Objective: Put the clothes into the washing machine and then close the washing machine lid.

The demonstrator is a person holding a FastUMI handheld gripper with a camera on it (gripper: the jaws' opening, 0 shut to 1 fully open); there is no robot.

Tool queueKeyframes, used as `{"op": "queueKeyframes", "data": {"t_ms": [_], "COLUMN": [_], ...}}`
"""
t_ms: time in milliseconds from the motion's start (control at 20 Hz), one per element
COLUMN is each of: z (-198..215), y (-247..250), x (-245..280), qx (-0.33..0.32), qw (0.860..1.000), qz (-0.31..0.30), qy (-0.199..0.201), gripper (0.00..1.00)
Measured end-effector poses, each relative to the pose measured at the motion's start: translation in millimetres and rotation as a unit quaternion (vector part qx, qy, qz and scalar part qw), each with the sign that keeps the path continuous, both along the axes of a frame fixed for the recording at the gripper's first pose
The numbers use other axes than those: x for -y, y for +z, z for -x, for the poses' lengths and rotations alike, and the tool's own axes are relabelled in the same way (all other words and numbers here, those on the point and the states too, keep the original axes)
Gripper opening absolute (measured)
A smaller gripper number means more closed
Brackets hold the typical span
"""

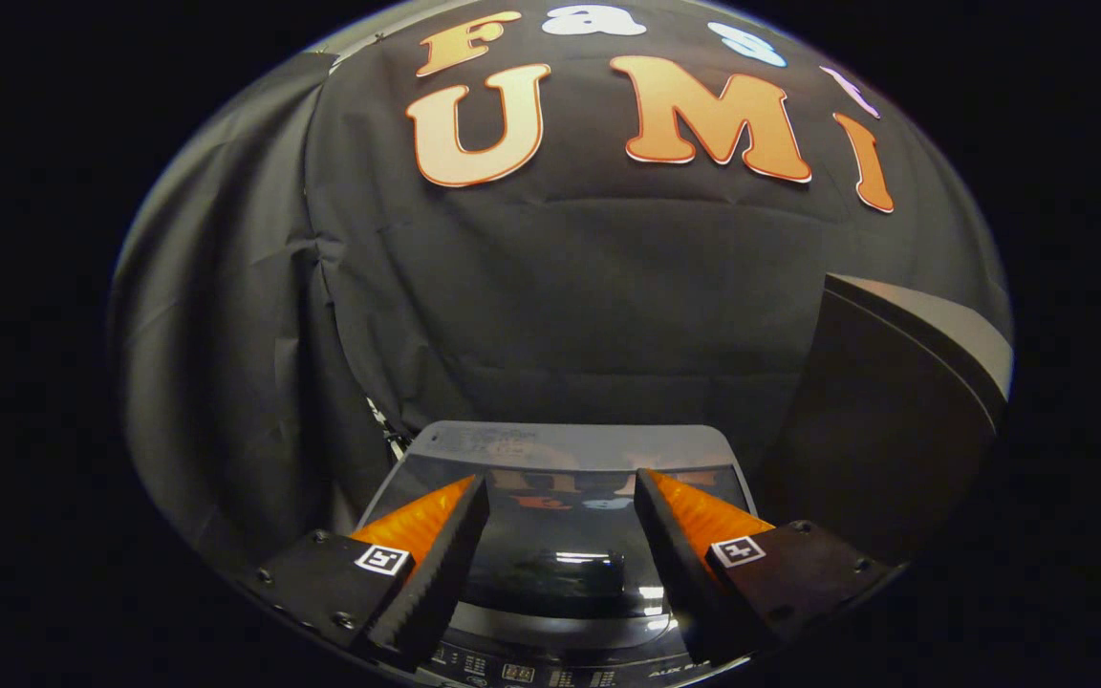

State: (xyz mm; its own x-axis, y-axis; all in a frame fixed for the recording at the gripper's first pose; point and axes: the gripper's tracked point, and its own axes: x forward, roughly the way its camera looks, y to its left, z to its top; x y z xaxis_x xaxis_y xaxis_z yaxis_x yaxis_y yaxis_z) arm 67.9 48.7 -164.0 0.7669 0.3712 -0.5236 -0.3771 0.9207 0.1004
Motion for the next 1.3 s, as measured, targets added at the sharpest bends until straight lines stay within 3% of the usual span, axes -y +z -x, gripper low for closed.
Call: {"op": "queueKeyframes", "data": {"t_ms": [250,600,900,1300], "z": [11,37,86,155], "y": [47,154,239,291], "x": [16,80,156,246], "qx": [0.023,0.088,0.150,0.184], "qw": [1.000,0.995,0.987,0.981], "qz": [-0.002,-0.049,-0.044,-0.050], "qy": [0.011,-0.007,-0.021,-0.036], "gripper": [0.99,0.98,0.98,0.98]}}
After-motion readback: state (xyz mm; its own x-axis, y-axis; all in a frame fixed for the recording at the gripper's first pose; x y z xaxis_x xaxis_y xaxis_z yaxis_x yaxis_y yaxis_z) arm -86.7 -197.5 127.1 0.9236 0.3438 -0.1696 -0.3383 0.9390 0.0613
